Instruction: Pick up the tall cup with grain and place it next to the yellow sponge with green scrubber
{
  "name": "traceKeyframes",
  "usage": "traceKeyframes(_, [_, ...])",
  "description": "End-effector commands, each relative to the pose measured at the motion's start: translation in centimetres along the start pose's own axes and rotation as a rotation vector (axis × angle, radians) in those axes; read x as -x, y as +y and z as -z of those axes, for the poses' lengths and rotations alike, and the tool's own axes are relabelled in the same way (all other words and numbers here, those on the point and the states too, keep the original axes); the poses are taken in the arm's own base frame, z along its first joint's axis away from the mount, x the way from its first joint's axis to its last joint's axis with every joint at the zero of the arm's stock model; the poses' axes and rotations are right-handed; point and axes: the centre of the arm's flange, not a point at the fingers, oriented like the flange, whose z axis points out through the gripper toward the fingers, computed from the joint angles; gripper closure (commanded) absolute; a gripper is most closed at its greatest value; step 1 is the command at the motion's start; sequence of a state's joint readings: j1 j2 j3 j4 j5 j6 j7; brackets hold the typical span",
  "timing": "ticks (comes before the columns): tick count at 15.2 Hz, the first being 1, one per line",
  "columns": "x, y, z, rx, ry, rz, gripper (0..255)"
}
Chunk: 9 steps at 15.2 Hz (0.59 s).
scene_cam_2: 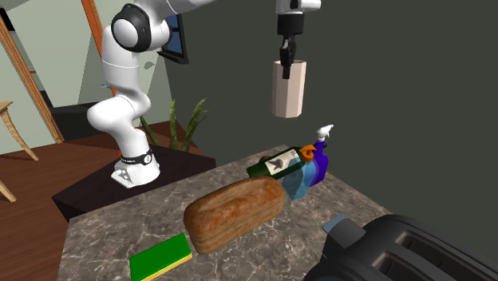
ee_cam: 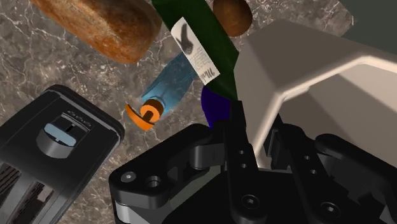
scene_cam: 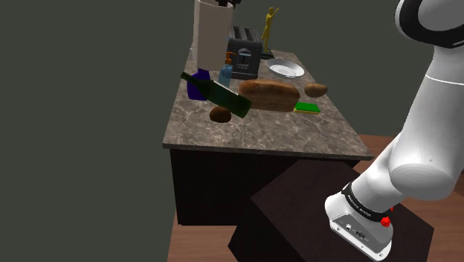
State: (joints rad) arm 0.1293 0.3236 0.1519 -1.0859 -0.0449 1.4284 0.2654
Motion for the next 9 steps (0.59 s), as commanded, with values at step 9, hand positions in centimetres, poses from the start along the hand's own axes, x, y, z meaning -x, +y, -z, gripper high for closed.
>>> traceKeyframes(9, [8.9,9.7,0.4,0.000,0.001,0.000,255])
